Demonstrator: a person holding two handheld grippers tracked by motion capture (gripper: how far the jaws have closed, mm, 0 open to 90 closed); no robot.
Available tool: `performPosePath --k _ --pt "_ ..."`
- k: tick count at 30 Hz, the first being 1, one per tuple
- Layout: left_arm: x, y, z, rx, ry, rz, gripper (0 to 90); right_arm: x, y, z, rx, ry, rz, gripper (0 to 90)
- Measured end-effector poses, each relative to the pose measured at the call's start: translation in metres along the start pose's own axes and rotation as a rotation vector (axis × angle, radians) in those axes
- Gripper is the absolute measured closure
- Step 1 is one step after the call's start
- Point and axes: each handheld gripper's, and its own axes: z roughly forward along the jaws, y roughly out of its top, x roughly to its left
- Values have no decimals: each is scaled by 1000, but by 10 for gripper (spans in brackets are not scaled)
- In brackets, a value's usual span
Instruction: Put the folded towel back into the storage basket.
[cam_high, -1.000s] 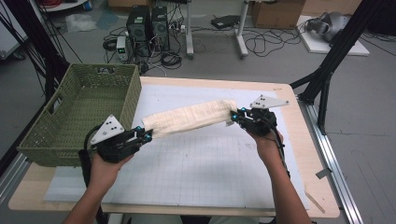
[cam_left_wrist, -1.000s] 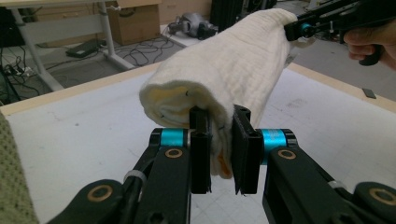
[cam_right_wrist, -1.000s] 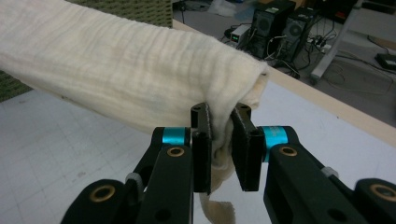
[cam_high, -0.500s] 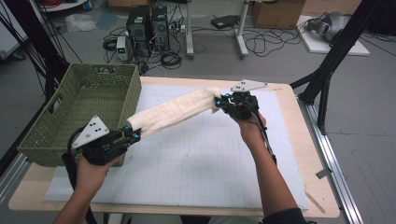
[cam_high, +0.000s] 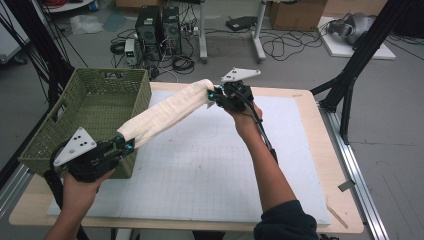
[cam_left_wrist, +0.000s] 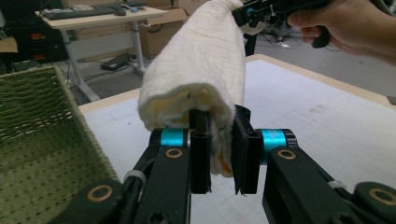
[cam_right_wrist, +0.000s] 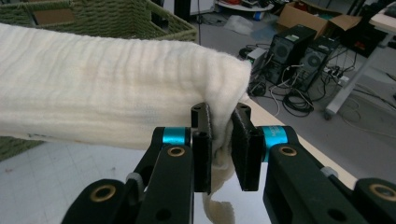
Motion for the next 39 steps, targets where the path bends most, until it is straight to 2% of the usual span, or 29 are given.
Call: performPosePath --k 4,13,23,31,39 --pt "5 -2 -8 -8 20 -7 792 6 12 14 3 13 -15 798" --pt "20 -1 -31 -30 72 -15 792 23 38 39 -28 45 -45 798" --pt "35 -4 -56 -43 150 -23 792 45 69 73 -37 79 -95 798" --pt "49 -9 -68 -49 213 -45 791 60 96 102 -37 101 -127 798" --pt "59 -12 -75 -47 257 -53 792 70 108 128 -31 117 -132 797"
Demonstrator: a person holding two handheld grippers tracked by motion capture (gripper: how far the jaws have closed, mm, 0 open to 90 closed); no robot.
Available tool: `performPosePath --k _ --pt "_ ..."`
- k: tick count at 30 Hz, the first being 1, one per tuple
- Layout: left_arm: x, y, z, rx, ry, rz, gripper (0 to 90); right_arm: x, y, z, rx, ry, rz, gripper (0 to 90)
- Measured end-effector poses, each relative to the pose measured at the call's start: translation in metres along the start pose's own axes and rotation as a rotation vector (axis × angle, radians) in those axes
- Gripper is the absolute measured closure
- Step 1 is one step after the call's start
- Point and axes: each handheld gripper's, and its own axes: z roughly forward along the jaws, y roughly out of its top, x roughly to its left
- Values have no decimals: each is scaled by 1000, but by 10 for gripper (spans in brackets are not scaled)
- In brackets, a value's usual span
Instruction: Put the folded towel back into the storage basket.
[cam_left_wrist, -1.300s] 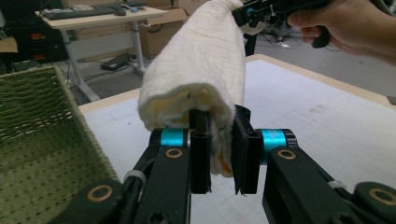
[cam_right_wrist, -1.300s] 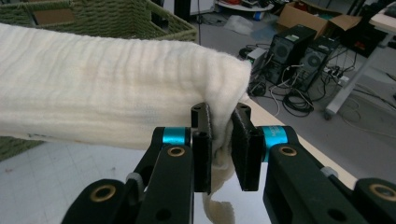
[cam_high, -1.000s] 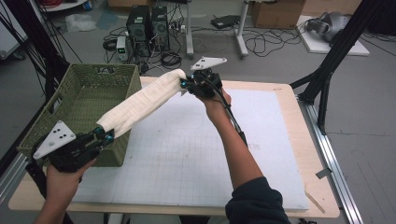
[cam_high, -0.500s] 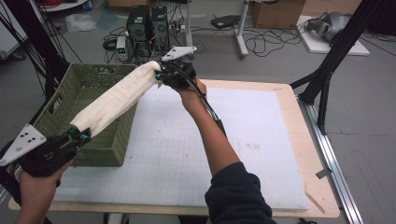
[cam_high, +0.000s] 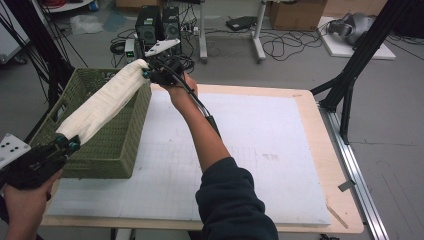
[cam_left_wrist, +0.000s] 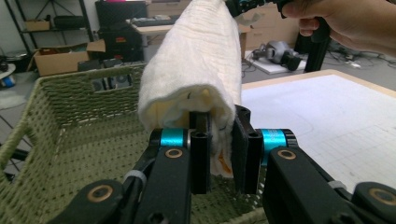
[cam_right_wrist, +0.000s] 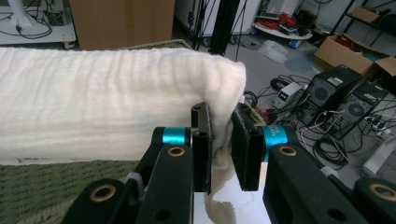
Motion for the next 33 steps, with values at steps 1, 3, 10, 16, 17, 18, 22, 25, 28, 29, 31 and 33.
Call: performPosePath --k 1,3,10,16,17,18,22,25,28,29,31,33 --pt "1 0 -1 -1 4 -2 791 0 1 3 2 7 -2 798" --pt "4 -1 -3 -5 14 -1 791 2 4 10 1 13 -1 797" --pt "17 -3 -13 -9 56 -10 791 11 17 35 6 40 -21 797" --pt "28 -7 -21 -4 88 -17 791 22 25 60 19 64 -31 797" --pt "30 -8 -22 0 93 -18 791 24 27 64 20 67 -35 797" --pt "32 -9 -23 2 95 -20 791 26 28 67 20 70 -35 797" --pt "38 -14 -26 7 113 -25 790 32 32 78 24 69 -37 797" --pt "41 -15 -25 18 119 -22 790 35 32 84 29 67 -41 797" --pt "43 -16 -23 26 122 -21 790 36 32 89 33 60 -39 797" --pt "43 -16 -22 27 123 -23 790 36 32 90 37 56 -38 797" --pt "45 -16 -20 31 124 -26 789 35 32 92 41 53 -36 797" --pt "46 -16 -18 38 123 -24 789 34 31 93 41 48 -36 797"
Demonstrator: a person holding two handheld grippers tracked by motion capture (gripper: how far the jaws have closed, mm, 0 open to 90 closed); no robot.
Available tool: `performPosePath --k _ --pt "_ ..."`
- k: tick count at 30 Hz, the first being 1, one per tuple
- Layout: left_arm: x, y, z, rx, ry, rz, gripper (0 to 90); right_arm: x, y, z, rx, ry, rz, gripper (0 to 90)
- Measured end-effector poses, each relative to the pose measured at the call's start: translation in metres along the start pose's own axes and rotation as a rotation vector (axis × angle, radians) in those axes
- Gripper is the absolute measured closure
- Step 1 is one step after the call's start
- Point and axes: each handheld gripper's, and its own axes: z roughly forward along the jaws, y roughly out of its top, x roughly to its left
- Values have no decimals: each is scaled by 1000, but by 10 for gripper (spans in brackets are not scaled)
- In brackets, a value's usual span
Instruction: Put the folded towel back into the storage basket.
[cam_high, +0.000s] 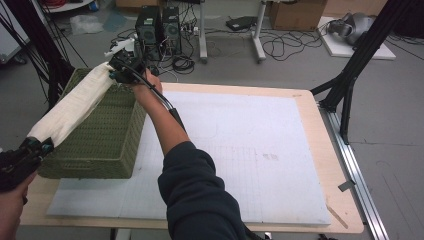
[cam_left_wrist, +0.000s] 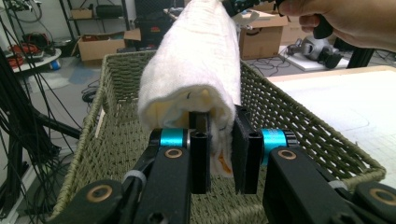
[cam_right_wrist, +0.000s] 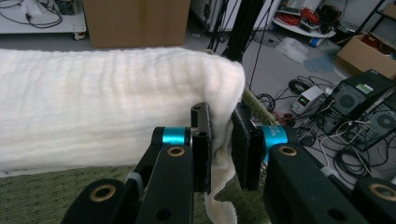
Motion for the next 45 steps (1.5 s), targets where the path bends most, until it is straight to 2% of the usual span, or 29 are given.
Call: performPosePath --k 4,6,8,9,10,12,15,20,22,24,27,32,35,37,42,45 --pt "2 1 6 18 15 17 786 -3 -1 2 -4 -7 12 796" --pt "4 -1 8 40 25 3 749 -4 -3 5 8 -15 8 781" --pt "6 -3 9 67 20 -12 569 -3 -6 9 32 -33 16 726" --pt "7 -4 6 59 25 -10 489 -4 -8 10 31 -38 31 665" --pt "8 -5 4 50 37 -2 443 -5 -11 11 30 -42 45 626" --pt "10 -4 -3 34 71 -7 374 -7 -13 11 45 -47 41 583" --pt "15 0 -11 3 72 -26 365 -9 -16 5 43 -45 45 558" --pt "9 4 -12 -21 51 -16 376 -11 -20 -12 33 -26 20 506" --pt "5 5 -9 -26 27 -25 370 -12 -24 -21 20 -15 23 472" --pt "0 5 -5 -24 -17 -48 364 -15 -28 -32 15 -10 33 434" --pt "-9 7 2 -40 -72 -58 345 -20 -38 -49 -3 25 56 357" --pt "-23 10 14 -49 -129 -77 277 -26 -53 -78 -3 28 77 262" --pt "-34 10 23 -54 -169 -85 255 -33 -66 -99 -7 21 118 191" --pt "-43 10 30 -51 -202 -80 249 -36 -76 -113 -14 21 132 190" --pt "-64 11 48 -30 -250 -60 241 -46 -101 -145 -18 5 164 176" --pt "-76 11 57 -40 -294 -38 241 -49 -114 -162 -19 -13 176 164"
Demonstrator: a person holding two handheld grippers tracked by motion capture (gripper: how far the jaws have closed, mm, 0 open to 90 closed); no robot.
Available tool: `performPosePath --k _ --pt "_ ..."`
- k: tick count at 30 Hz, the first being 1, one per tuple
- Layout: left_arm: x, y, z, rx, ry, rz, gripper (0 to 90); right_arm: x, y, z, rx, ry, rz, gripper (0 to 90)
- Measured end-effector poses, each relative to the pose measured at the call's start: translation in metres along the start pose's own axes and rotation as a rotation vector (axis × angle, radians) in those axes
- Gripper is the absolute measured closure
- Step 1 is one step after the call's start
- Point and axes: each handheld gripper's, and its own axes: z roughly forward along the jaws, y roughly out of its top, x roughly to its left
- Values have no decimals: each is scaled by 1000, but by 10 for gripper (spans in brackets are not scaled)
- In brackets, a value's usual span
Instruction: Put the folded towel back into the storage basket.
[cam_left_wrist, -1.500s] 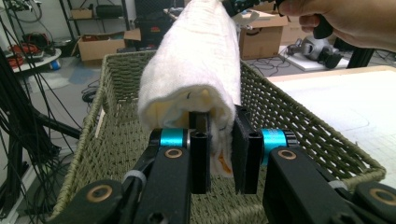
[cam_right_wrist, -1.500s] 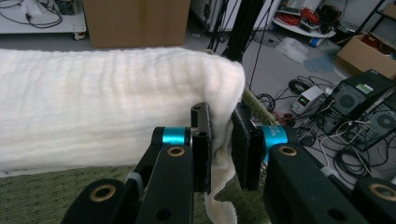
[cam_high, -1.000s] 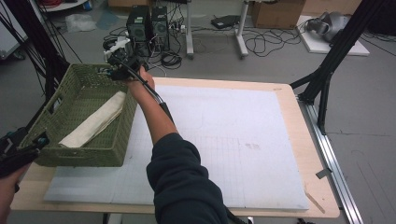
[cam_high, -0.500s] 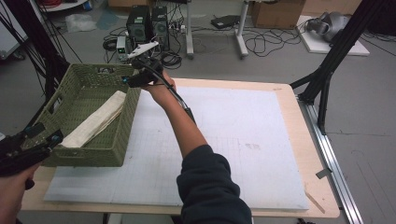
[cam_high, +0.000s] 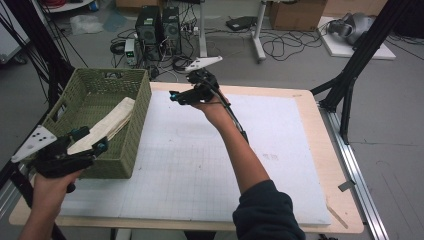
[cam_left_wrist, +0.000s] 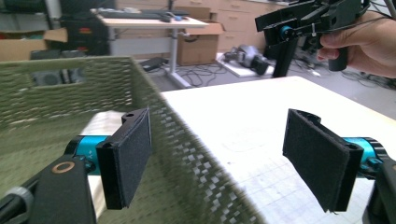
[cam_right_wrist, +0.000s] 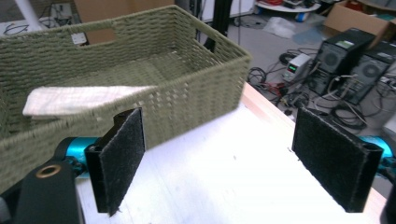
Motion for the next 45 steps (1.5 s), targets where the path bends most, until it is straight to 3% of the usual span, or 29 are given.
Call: performPosePath --k 9,20,26,32,37,45 --pt "-27 -3 35 0 -99 32 239 -9 -44 -49 3 -39 26 119" --pt "-55 -8 71 9 -175 57 243 -13 -97 -105 -8 -91 57 119" --pt "-69 -14 92 4 -231 94 244 -9 -131 -141 -15 -153 61 119" --pt "-83 -23 115 24 -270 97 244 -2 -172 -173 -12 -218 101 117" --pt "-90 -35 129 58 -293 89 244 5 -200 -189 -16 -256 108 117" --pt "-93 -49 135 86 -287 101 244 8 -228 -199 3 -282 140 117"
